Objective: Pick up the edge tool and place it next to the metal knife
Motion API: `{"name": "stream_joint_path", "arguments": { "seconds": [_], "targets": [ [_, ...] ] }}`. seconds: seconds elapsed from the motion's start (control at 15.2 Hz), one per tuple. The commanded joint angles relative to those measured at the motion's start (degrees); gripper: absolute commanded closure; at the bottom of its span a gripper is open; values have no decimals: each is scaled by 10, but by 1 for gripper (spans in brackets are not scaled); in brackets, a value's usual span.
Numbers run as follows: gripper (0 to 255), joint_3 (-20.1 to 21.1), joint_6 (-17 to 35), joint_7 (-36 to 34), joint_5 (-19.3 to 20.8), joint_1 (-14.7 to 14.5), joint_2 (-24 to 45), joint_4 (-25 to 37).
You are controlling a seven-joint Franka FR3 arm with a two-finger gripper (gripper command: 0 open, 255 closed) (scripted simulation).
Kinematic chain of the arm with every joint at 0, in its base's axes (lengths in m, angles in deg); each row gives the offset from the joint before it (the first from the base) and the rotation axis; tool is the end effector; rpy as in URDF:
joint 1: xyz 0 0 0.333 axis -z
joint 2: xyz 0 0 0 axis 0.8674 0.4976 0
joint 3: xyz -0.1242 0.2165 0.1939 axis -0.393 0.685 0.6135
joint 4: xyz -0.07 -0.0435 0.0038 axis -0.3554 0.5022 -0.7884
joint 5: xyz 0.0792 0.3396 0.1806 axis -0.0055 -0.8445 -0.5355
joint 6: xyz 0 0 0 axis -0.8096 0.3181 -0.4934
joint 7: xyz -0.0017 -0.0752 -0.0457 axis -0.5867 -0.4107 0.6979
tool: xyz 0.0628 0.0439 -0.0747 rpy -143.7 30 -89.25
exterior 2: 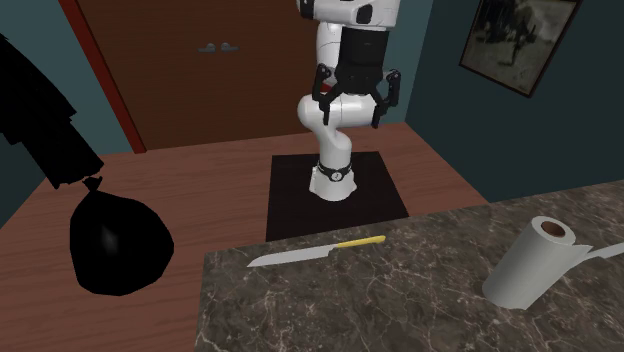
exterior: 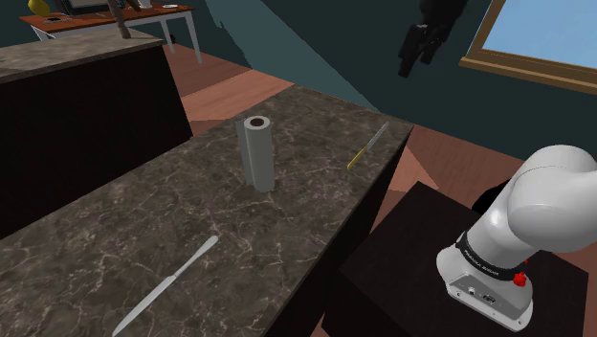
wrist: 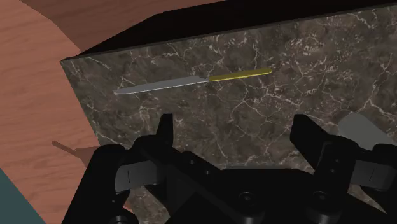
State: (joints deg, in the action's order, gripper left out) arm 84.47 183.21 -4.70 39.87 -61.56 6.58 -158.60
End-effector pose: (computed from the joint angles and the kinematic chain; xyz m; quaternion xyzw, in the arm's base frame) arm 0.3126 -0.0199 0.6144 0.9970 -0.0227 0.0595 0.0430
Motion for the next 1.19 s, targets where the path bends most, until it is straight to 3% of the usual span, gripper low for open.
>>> {"name": "stream_joint_path", "arguments": {
  "seconds": [0.0,1.12],
  "targets": [
    [0,0,0,0,0,0,0,0],
    [0,82,299,-558,-68,176,221,-131]
  ]
}}
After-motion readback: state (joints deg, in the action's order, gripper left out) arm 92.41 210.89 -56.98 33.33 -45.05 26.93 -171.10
